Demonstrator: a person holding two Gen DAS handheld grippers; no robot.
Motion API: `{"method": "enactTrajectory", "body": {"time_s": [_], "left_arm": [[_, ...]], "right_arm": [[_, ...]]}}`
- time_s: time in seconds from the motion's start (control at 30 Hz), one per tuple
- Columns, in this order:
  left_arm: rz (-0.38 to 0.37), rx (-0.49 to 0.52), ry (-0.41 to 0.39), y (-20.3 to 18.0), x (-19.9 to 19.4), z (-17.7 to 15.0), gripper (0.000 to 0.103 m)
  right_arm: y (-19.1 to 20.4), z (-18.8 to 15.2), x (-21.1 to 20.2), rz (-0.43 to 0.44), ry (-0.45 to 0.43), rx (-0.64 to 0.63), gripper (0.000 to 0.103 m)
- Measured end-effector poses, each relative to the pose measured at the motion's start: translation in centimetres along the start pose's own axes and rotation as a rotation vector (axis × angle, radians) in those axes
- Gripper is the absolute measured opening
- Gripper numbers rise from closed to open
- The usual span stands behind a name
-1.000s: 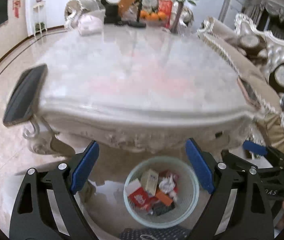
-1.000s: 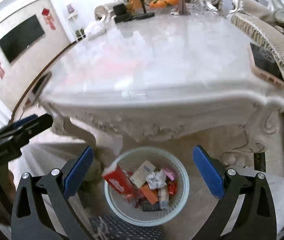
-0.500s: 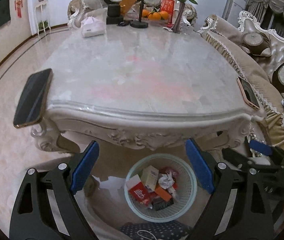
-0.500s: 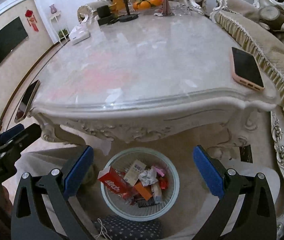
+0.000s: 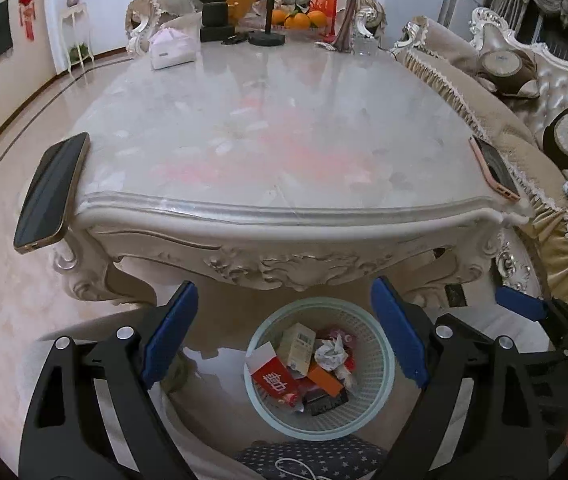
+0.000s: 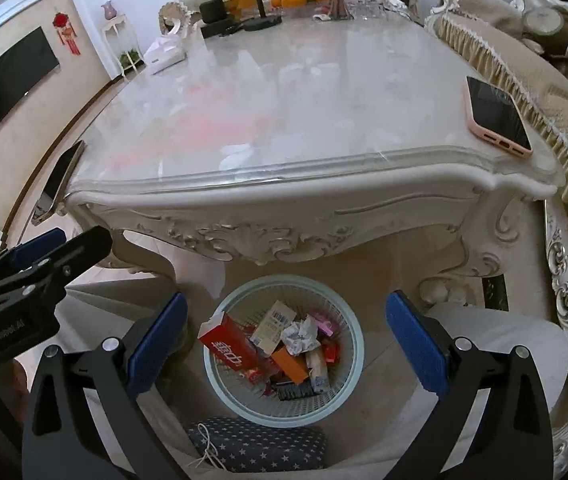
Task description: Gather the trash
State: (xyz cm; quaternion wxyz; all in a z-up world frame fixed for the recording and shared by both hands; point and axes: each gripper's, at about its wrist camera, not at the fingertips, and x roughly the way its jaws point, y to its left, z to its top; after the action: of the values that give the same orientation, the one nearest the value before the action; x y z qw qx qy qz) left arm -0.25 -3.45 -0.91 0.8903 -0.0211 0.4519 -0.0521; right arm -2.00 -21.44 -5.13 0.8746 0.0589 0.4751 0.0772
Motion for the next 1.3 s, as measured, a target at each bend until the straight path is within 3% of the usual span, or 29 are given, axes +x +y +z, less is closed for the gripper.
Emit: {"method": "enactTrajectory", "body": {"time_s": [0.57, 0.77, 0.97, 1.3], "left_arm": [[0.028, 0.021, -0.002, -0.1, 0.7, -0.6, 0.086], [-0.021, -0.005, -0.007, 0.3, 0.3, -0.3, 0.086], [0.037, 0.034, -0.049, -0.2, -1.3, -0.5, 0.086], [0.039, 0.09, -0.029, -1.7, -1.2, -1.0, 0.086]], "right_arm": [[-0.3, -0.5, 1.0, -0.024, 0.02, 0.003, 0.095], [-0.5, -0.6, 1.3, -0.031, 0.036, -0.004, 0.095], [-0.9, -1.3, 0.9, -0.064, 0.018, -0.016, 0.095], [-1.2, -1.7, 0.7, -0.071, 0.018, -0.006, 0.095]]}}
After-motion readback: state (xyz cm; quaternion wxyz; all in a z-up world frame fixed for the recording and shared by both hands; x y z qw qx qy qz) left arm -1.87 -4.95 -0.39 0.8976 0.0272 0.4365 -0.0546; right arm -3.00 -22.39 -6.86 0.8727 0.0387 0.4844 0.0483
